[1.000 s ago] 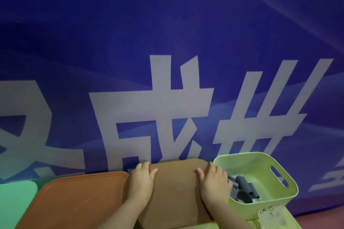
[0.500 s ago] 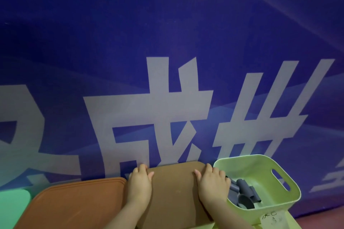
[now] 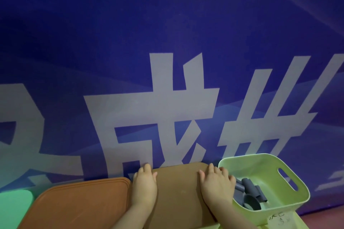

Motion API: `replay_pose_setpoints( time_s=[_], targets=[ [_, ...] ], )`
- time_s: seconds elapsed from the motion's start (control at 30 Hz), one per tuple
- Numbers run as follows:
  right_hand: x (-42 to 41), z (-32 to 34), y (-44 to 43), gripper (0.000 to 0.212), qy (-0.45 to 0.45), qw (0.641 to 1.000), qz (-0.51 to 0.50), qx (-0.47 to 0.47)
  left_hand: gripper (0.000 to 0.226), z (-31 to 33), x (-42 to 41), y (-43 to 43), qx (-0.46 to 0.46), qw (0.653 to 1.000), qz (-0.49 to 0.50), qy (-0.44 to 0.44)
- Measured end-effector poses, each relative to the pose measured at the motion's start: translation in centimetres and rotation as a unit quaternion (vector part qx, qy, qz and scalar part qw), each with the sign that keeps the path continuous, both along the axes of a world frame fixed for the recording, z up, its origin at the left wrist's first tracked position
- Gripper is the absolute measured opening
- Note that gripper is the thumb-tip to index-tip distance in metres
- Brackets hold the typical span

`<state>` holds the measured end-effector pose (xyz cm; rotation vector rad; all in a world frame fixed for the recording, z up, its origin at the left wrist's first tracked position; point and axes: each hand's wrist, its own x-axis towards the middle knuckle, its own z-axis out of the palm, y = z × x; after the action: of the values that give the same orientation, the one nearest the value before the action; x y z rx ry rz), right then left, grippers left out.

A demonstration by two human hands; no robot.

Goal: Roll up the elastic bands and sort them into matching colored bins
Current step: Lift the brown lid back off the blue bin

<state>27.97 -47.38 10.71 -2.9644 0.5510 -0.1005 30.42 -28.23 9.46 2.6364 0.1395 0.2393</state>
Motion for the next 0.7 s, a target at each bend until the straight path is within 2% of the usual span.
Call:
replay_pose_setpoints(
  time_s=[0.33,0.57,0.7],
  targets=[
    [-0.5,-0.6,-0.6,0.068,0.019,0.999,0.032,0.026,0.031,0.0,-0.5,0.1,0.022,0.999,-0.009,-0.023],
    [-1.8,-0.5,-0.4,0.105,0.005,0.998,0.062,0.023,0.058,1.3,-3.4,-0.2,0.079,0.995,-0.046,0.047],
    [-2.7,-0.5,-0.3,0.129,0.02,0.997,0.066,0.019,0.066,1.3,-4.8,0.1,0.086,0.993,-0.056,0.062]
  ],
)
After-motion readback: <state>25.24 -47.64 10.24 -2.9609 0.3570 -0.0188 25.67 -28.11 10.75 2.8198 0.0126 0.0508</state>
